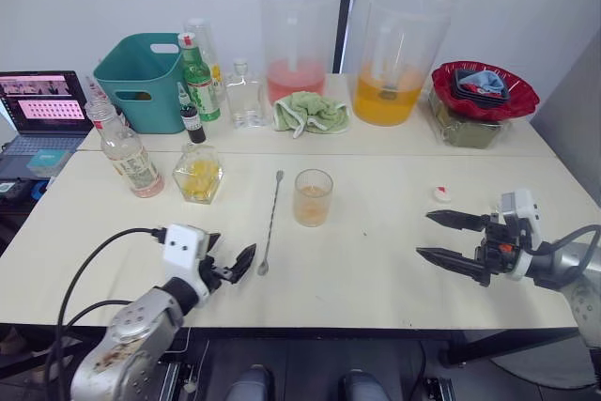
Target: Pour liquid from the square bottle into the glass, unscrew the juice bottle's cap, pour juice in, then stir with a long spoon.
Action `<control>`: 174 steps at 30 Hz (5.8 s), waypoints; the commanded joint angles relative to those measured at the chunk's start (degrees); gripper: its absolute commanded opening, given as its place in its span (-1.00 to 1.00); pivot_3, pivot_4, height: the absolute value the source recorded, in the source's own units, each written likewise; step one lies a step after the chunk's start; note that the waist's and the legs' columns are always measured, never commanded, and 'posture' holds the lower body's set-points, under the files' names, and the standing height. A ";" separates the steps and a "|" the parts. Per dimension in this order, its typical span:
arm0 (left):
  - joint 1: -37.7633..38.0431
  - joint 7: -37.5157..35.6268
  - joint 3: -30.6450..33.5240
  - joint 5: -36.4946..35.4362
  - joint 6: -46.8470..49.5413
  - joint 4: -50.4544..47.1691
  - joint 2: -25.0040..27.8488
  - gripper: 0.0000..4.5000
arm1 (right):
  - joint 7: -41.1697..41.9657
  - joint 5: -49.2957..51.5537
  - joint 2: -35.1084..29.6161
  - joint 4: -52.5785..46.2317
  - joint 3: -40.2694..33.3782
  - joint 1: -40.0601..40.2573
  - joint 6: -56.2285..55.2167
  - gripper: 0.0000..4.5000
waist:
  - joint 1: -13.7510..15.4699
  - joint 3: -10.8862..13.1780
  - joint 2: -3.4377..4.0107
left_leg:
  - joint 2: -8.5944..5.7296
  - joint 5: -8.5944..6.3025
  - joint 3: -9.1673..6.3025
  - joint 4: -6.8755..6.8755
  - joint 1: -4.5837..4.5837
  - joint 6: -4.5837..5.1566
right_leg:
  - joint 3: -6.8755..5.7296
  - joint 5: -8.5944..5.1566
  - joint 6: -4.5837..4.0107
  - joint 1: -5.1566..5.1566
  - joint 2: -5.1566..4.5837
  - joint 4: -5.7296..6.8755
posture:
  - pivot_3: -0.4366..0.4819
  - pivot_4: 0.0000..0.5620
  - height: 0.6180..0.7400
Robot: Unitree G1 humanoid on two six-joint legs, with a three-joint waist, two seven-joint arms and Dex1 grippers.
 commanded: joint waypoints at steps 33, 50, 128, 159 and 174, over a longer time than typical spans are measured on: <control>-6.56 -9.12 5.23 5.62 2.35 5.72 9.15 -0.98 | -3.14 -6.99 5.51 -0.34 8.60 -3.42 -7.70 1.00 | -0.82 -0.22 0.14 | -0.04 0.01 -0.22 -0.05 -0.01 -0.01 | -0.02 0.03 0.05 -0.06 0.00 0.03 | -0.05 -0.47 1.00; -15.79 9.97 -11.15 14.37 13.54 10.78 -8.32 0.86 | -4.92 -9.03 5.74 -1.07 8.06 -1.38 -9.53 1.00 | 0.27 -0.22 0.12 | -0.12 0.01 -0.19 0.09 -0.12 -0.01 | -0.03 0.06 0.09 -0.06 -0.06 0.05 | -0.05 -0.47 1.00; -7.62 -26.22 9.66 1.37 1.19 13.69 25.58 -0.99 | -9.73 -4.40 11.36 5.05 8.47 -8.67 -5.42 1.00 | -0.88 -0.32 0.29 | -0.03 0.03 -0.20 -0.22 0.40 -0.04 | -0.05 0.01 0.07 0.32 -0.08 -0.08 | -0.05 -0.47 1.00; -27.50 -17.49 -2.06 -1.72 -4.19 6.09 8.50 -0.99 | -55.68 30.41 39.83 -0.36 -0.59 -30.26 25.04 1.00 | -1.42 -0.29 0.21 | -0.13 0.03 -0.25 -0.15 -0.16 -0.02 | -0.03 0.06 0.01 -0.38 -0.08 0.46 | -0.05 -0.47 1.00; -27.95 -16.25 -3.84 0.07 -3.88 6.52 6.78 -1.00 | -55.68 27.13 39.81 -0.32 1.17 -31.69 22.82 -0.45 | -1.46 -0.29 0.21 | -0.13 0.03 -0.25 -0.15 -0.16 -0.02 | -0.04 0.06 0.01 -0.40 -0.07 0.47 | -0.05 -0.47 1.00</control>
